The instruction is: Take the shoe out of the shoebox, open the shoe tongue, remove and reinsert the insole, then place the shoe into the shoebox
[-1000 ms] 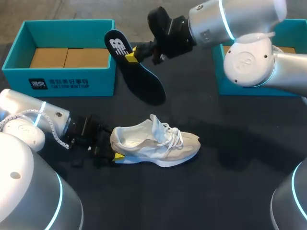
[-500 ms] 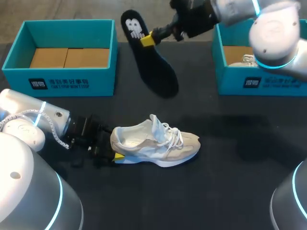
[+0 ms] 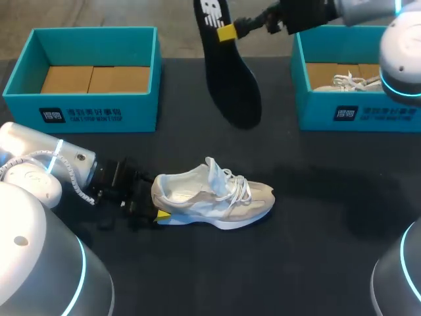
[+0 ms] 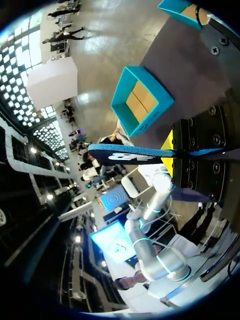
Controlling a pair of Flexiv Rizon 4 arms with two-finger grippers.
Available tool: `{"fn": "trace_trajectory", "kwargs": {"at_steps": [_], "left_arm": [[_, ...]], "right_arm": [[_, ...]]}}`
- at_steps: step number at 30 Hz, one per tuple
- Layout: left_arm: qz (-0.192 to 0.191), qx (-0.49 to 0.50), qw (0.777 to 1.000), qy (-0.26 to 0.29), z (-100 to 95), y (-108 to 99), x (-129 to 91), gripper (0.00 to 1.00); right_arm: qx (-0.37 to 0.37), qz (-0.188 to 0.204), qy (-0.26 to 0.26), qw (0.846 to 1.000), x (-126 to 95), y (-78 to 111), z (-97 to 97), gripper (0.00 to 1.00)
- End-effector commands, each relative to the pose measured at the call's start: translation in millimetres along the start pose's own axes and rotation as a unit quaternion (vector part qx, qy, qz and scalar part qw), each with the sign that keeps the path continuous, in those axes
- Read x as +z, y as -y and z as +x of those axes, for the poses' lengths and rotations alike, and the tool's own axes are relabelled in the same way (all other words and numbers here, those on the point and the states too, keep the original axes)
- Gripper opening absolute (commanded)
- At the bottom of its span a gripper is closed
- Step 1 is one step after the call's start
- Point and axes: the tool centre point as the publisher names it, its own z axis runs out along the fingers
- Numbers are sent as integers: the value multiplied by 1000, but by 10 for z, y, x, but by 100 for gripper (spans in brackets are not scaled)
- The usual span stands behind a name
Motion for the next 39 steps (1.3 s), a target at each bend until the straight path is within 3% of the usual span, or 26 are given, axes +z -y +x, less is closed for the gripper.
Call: {"fn": "trace_trajectory", "kwargs": {"at_steps": [1,16,28,39], "left_arm": [[-1,0,1000,0,-12,-18,21,0],[-1,0,1000,0,-12,-18,21,0],[-1,0,1000,0,-12,-18,21,0],[-1,0,1000,0,-12,-18,21,0]], "right_arm": [[11,-13,-6,1000,-211,10,163,0],[65,-7,-83,994,-734,-87,600,0],[87,-8,-61,994,-1074,-52,979,0],[112,-25,-42,993,-1111,19,1308,0]]}}
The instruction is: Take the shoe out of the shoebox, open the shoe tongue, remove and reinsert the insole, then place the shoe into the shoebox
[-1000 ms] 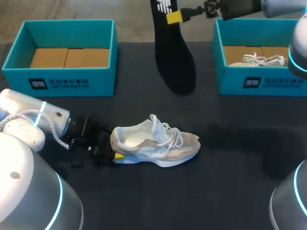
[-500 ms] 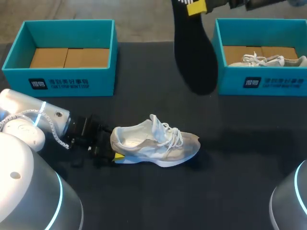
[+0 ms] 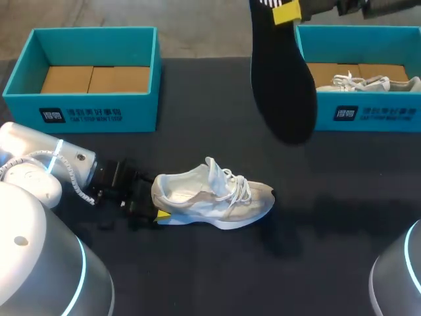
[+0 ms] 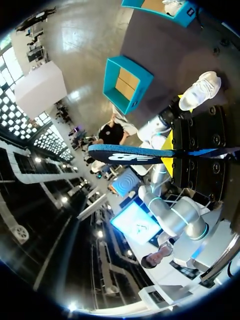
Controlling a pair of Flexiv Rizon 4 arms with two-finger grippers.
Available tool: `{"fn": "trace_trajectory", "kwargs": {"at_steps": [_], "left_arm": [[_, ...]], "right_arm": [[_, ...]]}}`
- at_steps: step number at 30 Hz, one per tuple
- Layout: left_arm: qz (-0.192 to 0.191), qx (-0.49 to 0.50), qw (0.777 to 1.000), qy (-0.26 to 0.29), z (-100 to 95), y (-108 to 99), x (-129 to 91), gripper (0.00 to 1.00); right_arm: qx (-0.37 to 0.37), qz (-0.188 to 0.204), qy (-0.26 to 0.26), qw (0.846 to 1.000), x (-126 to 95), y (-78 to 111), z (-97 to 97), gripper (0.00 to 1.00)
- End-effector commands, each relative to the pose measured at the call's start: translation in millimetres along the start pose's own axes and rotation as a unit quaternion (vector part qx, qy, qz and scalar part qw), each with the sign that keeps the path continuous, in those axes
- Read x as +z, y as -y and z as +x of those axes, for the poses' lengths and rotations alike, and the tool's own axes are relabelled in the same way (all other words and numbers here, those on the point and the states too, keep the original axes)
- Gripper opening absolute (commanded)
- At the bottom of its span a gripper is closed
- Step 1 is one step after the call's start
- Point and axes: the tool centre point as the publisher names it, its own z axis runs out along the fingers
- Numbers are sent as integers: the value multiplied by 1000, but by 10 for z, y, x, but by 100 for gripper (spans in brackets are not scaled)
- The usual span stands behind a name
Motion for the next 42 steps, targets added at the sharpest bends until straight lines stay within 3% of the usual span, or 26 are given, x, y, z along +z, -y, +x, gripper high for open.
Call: {"fn": "trace_trajectory", "kwargs": {"at_steps": [1,13,30,42], "left_arm": [[-1,0,1000,0,-11,-17,21,0],[-1,0,1000,0,-11,-17,21,0],[-1,0,1000,0,-11,-17,21,0],[-1,0,1000,0,-11,-17,21,0]], "right_arm": [[5,-13,15,1000,15,117,136,0],[13,-11,15,1000,121,207,325,0],[31,28,14,999,145,194,600,0],[3,8,28,1000,185,137,782,0]]}}
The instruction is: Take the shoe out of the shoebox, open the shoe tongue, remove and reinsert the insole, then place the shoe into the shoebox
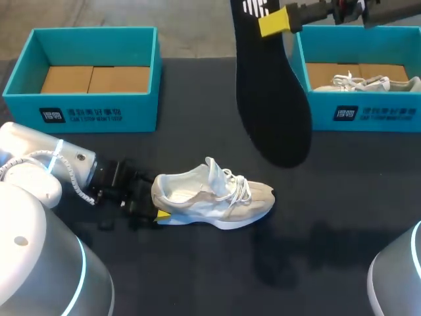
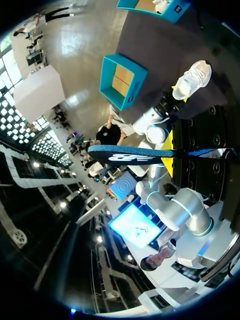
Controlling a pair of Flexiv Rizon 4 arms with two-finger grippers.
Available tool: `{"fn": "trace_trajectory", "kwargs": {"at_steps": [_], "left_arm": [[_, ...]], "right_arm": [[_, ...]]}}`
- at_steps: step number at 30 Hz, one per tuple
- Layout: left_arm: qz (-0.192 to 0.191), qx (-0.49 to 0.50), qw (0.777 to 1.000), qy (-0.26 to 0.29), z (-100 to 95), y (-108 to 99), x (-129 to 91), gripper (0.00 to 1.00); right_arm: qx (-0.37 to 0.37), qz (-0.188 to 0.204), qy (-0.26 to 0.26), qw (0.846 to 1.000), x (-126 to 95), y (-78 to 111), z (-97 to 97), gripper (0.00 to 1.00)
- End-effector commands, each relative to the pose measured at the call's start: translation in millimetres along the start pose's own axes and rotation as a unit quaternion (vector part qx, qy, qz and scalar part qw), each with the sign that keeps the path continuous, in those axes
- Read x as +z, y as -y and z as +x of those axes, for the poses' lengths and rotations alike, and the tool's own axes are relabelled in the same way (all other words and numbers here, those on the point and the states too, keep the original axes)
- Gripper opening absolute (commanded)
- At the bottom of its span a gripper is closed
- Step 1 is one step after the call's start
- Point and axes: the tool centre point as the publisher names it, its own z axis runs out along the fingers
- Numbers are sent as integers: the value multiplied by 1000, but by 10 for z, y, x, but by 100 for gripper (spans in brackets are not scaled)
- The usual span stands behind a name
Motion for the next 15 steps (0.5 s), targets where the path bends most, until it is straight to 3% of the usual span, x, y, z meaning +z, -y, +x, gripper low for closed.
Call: {"fn": "trace_trajectory", "kwargs": {"at_steps": [1,15], "left_arm": [[-1,0,1000,0,-11,-17,21,0],[-1,0,1000,0,-11,-17,21,0]], "right_arm": [[-4,0,4,1000,24,-30,64,0],[6,19,-22,1000,131,57,-3,0]]}}
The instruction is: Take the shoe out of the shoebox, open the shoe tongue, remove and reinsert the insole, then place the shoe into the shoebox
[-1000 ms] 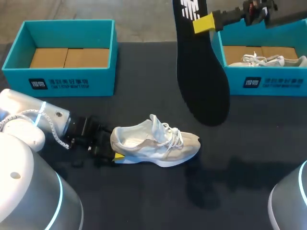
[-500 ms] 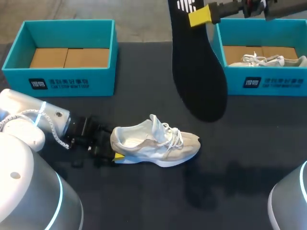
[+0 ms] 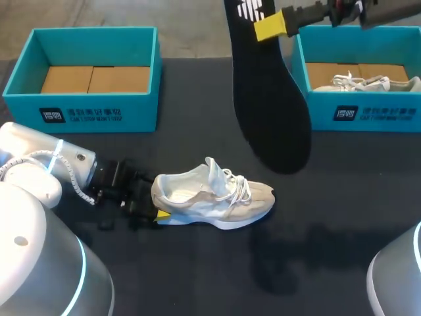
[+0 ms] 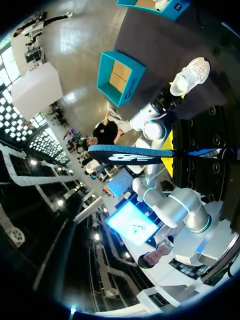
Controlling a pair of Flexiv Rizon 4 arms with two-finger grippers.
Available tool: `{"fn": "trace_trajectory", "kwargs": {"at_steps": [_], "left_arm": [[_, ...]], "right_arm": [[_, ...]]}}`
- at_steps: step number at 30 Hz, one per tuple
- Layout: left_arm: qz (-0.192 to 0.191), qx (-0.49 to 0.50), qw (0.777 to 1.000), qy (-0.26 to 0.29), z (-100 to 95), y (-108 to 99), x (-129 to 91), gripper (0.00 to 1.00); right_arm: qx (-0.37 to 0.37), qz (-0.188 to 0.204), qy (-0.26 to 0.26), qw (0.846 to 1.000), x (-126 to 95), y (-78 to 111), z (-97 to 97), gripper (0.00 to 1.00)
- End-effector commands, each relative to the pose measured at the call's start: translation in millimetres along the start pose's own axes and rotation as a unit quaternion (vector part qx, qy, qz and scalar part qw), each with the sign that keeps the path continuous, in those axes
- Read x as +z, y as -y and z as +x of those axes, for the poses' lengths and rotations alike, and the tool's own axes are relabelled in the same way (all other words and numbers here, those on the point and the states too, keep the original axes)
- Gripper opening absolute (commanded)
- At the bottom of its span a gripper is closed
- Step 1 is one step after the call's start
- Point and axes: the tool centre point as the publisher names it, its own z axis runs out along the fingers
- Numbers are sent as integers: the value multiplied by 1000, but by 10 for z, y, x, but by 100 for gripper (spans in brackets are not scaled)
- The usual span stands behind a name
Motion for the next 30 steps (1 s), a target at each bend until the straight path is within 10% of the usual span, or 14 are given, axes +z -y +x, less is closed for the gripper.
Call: {"fn": "trace_trajectory", "kwargs": {"at_steps": [1,30], "left_arm": [[-1,0,1000,0,-11,-17,20,0],[-1,0,1000,0,-11,-17,20,0]], "right_arm": [[4,-7,-6,1000,83,-1,-86,0],[6,-10,0,1000,96,37,-95,0]]}}
